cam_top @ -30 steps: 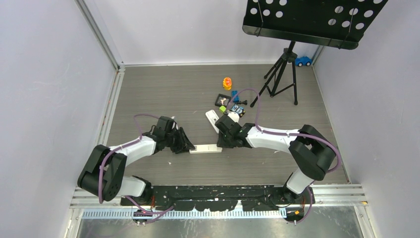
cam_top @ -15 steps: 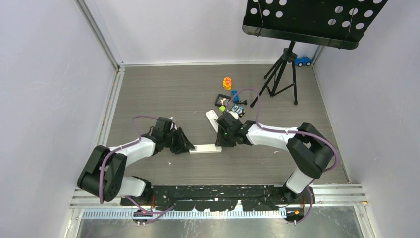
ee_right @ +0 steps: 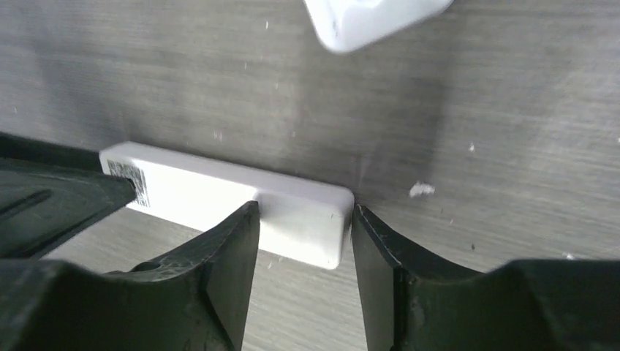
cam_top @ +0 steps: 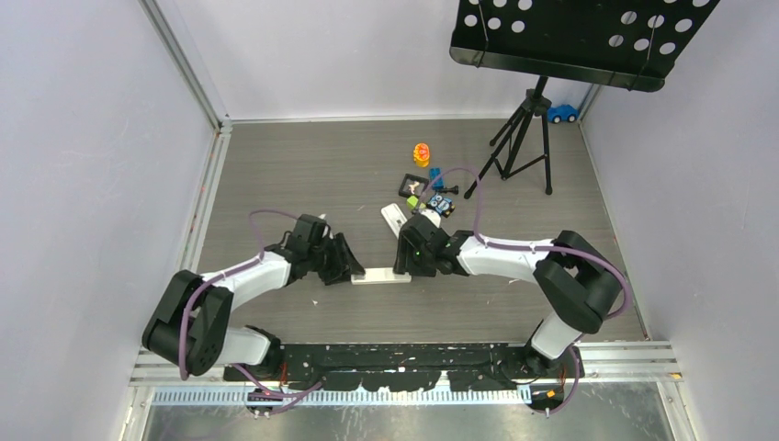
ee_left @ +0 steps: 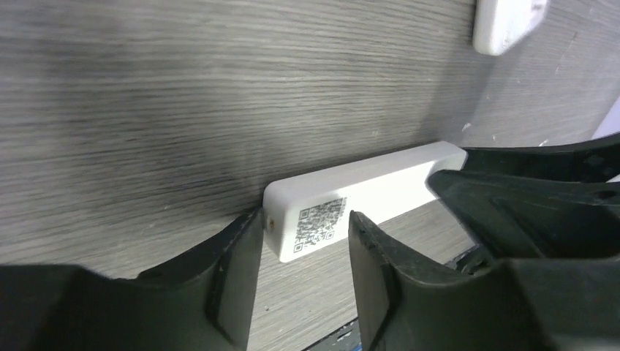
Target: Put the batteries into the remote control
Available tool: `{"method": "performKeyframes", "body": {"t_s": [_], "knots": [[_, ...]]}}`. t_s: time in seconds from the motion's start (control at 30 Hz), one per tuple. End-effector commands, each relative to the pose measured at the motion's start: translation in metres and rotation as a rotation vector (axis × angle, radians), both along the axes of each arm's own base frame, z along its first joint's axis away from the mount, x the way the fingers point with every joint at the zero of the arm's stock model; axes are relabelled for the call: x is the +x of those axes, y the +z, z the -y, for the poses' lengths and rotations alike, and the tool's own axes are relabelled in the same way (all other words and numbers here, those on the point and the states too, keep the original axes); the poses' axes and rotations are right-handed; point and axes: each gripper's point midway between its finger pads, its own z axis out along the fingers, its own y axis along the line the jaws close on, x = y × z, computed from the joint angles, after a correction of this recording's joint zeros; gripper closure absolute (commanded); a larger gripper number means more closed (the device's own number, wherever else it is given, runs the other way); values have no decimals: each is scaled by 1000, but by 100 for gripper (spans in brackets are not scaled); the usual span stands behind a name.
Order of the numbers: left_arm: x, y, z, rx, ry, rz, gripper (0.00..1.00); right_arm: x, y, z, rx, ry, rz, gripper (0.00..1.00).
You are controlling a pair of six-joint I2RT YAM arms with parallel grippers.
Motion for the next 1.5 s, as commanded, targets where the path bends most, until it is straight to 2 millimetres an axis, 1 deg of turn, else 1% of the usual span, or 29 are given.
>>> {"method": "performKeyframes", "body": {"t_s": [0.0,0.03,0.1,0.13,0.27,0.3,0.33,0.4,0.43,0.47,0.53,0.6,0.63,0.73,0.83,0.93,1.0,1.07,1.13,1.2,1.37,1.47], "knots": [[24,36,7,47,-32,139,40,-14,1,15,-30,8,18,43],[27,42,3,73,-29,154,25,-8,11,23,-38,-6,49,43],[35,55,-7,135,-18,187,3,4,40,37,-25,-36,117,40],[39,63,-12,163,-10,203,1,7,52,45,-26,-46,141,38],[45,95,-36,260,37,267,0,16,99,83,-60,-97,269,34],[45,103,-45,295,57,281,0,18,112,95,-84,-117,310,34],[44,113,-53,326,70,297,0,19,125,111,-122,-149,360,33],[42,136,-65,367,94,340,0,18,153,137,-165,-195,448,33],[39,147,-73,391,105,362,0,16,169,151,-180,-227,496,32],[36,158,-78,402,110,386,0,15,184,165,-190,-260,541,28],[27,184,-90,411,135,458,0,8,216,193,-200,-334,631,17],[18,207,-98,402,146,532,0,-2,244,216,-198,-384,699,15],[12,217,-101,399,143,566,0,-6,257,224,-192,-399,724,15],[-7,235,-115,421,133,614,0,-19,288,245,-182,-422,777,14],[-26,248,-133,457,152,633,0,-32,310,264,-190,-440,815,13],[-43,265,-150,475,193,684,0,-45,332,285,-174,-485,867,13],[-53,277,-160,480,218,726,0,-55,342,300,-160,-516,895,12],[-61,282,-166,484,227,751,0,-64,350,310,-140,-527,919,12],[-65,283,-166,480,207,772,0,-69,354,317,-139,-534,925,12],[-69,280,-167,481,199,771,0,-72,353,320,-152,-539,915,11],[-75,274,-170,489,196,768,0,-75,349,326,-174,-547,906,11],[-76,272,-172,495,200,760,0,-77,351,327,-153,-554,914,11]]}}
